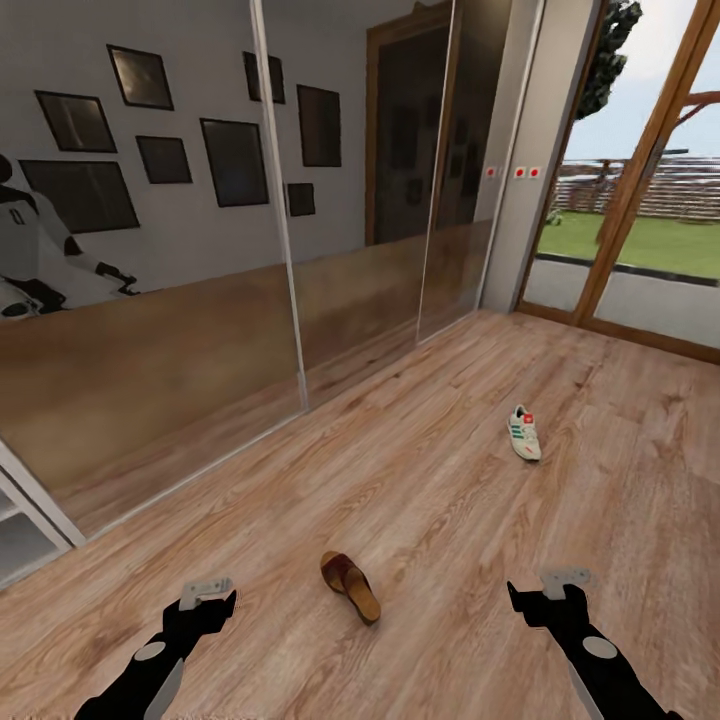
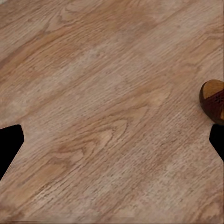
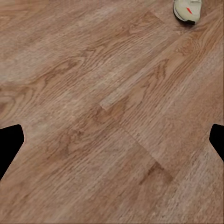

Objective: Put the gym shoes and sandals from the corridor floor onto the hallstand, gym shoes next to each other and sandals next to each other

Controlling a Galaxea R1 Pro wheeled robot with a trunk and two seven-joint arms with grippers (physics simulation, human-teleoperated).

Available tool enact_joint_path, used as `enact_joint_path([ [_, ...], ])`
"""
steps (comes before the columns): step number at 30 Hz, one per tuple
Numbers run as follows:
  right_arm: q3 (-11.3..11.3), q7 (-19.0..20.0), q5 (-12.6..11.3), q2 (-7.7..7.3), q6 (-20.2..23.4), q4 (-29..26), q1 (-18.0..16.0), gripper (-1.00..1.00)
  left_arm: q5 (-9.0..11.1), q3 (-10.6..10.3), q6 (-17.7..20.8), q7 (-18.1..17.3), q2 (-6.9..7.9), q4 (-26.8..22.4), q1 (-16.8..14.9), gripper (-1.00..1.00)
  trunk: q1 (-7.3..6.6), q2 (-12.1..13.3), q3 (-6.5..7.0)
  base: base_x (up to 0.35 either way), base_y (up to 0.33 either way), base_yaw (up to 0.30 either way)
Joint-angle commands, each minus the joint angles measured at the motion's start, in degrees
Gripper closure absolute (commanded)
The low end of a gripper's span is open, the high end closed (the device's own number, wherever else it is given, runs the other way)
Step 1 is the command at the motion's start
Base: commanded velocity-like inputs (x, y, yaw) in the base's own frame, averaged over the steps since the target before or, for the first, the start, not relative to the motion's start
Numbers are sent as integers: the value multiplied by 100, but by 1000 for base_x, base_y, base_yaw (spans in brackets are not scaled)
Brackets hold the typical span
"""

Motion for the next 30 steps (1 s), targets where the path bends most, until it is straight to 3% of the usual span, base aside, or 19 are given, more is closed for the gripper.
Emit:
enact_joint_path([
  [1, -2, 3, 10, -1, 34, -10, 1, -100, 16, 25, -20, -33, -2, 3, -4, -100, -1, -2, -5, 15, 0, 276],
  [15, -1, 3, 10, -1, 34, -6, 1, -100, 16, 31, -22, -23, 3, -8, -5, -100, -1, -2, -5, 176, 56, 277],
  [30, 44, 3, 16, 7, 34, 6, 1, -100, 20, 26, -22, -45, -5, -29, -4, -100, -1, -2, -5, 14, 4, 277],
])
